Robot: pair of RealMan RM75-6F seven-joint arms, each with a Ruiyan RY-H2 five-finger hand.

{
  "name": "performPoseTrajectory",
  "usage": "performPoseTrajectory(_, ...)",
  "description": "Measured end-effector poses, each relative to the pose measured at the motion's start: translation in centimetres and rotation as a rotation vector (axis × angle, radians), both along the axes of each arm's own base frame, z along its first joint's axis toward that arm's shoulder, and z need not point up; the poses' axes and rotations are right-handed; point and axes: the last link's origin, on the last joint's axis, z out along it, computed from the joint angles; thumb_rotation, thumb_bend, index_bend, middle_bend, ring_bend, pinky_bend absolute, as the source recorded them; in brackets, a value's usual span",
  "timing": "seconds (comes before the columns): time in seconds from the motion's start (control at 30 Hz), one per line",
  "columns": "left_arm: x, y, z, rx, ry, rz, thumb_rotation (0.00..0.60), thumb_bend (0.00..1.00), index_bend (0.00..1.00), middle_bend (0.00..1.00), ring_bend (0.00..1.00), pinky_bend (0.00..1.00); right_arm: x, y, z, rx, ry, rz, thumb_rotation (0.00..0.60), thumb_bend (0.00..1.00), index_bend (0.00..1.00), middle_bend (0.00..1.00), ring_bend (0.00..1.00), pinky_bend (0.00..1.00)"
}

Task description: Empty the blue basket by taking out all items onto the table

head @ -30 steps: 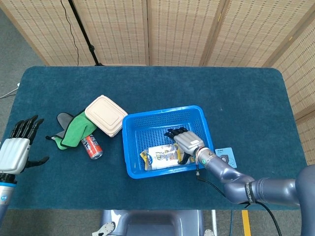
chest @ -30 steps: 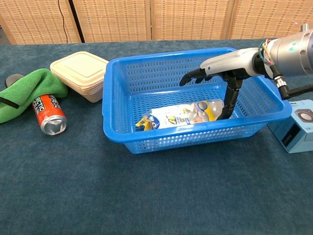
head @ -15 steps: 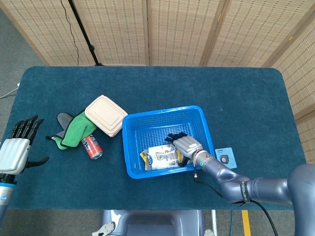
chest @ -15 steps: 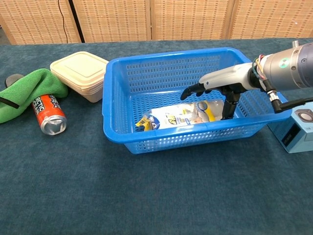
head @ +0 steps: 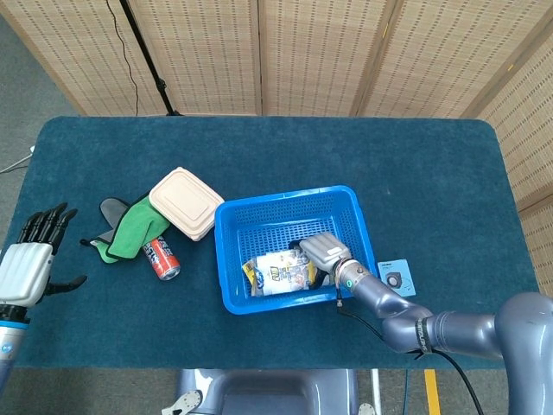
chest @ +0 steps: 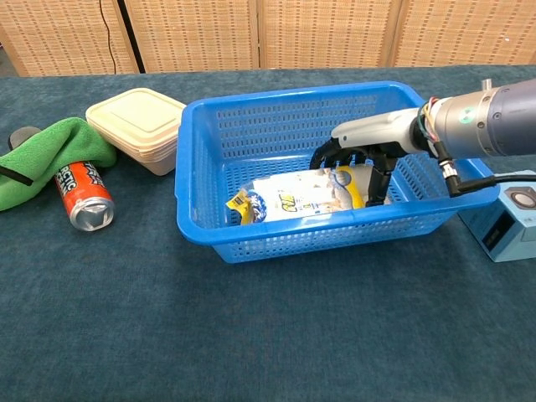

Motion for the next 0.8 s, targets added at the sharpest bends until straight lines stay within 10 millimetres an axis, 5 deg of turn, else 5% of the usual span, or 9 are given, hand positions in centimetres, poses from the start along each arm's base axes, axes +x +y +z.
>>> performPoseTrajectory(0.2, 0.0, 0.0, 0.0, -0.003, -0.002, -0.001, 0.600, 0.05, 0.00, 0.00, 0.00, 0.00, 1.6, 0.0, 1.7, -0.108, -0.141, 0.098, 0.600, 0.59, 0.67, 0.60, 0.62, 0.79)
performPoseTrajectory(0.47, 0.0, -0.2, 0.1, -0.006, -0.008, -0.004, 0.600, 0.05, 0.00, 0.00, 0.00, 0.00, 3.4, -2.4, 9.2, -0.374, -0.309, 0.174, 0.600, 0.64, 0.68, 0.61, 0.62, 0.79)
performPoseTrajectory(0.8, 0.2, -0.3, 0.0, -0.012, -0.007, -0.009, 0.600, 0.05, 0.00, 0.00, 0.00, 0.00, 0.5, -5.7, 15.7, -0.552, -0.322, 0.099, 0.600, 0.70, 0.70, 0.62, 0.64, 0.79)
